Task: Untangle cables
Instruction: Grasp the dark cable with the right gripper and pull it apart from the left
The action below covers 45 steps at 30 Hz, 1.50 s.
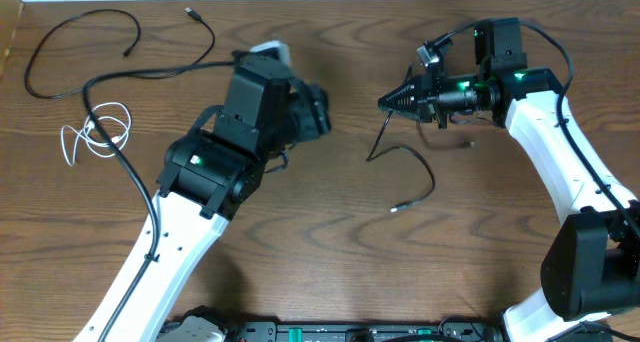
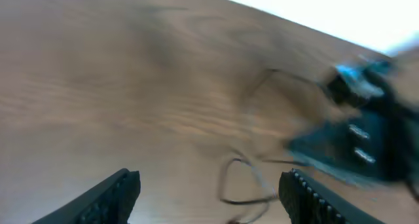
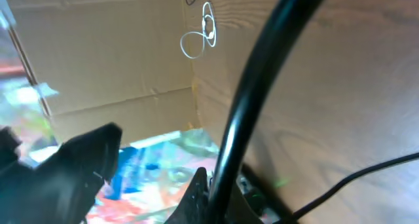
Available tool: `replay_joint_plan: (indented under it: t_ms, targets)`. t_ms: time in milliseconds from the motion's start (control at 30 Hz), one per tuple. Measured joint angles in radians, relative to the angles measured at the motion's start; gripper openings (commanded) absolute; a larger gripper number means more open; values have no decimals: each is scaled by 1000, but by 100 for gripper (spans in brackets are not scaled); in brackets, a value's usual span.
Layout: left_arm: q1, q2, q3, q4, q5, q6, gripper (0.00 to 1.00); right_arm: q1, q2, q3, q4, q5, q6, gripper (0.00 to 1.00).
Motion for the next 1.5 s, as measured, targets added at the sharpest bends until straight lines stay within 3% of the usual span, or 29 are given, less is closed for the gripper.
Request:
replay_joint_plan:
  t_ms: [133, 233, 367, 467, 667, 767, 1100, 1233, 1500]
  targets:
    - [-1, 0, 0, 27, 256, 163, 73, 0, 0, 0, 43, -8, 168, 1]
    - [-1, 0, 0, 3, 348, 239, 72, 1, 0, -1, 107, -26, 275, 2]
    - [-1, 0, 0, -6, 426, 305, 54, 3, 0, -2, 222, -65, 452, 2]
    - [-1, 0, 0, 5, 479, 333, 53, 32, 0, -3, 324, -84, 580, 2]
    - [-6, 11, 0, 5, 496, 343, 52, 129, 0, -5, 539, -114, 745, 2]
    - [-6, 22, 0, 0, 497, 367, 46, 155, 0, -5, 607, -120, 802, 2]
    - [-6, 26, 0, 11, 352, 396, 43, 168, 0, -5, 591, -108, 832, 1]
    - [-7, -1, 0, 17, 315, 433, 49, 163, 0, -5, 534, -90, 800, 2]
    - [-6, -30, 0, -35, 235, 468, 49, 161, 0, -5, 532, -90, 793, 2]
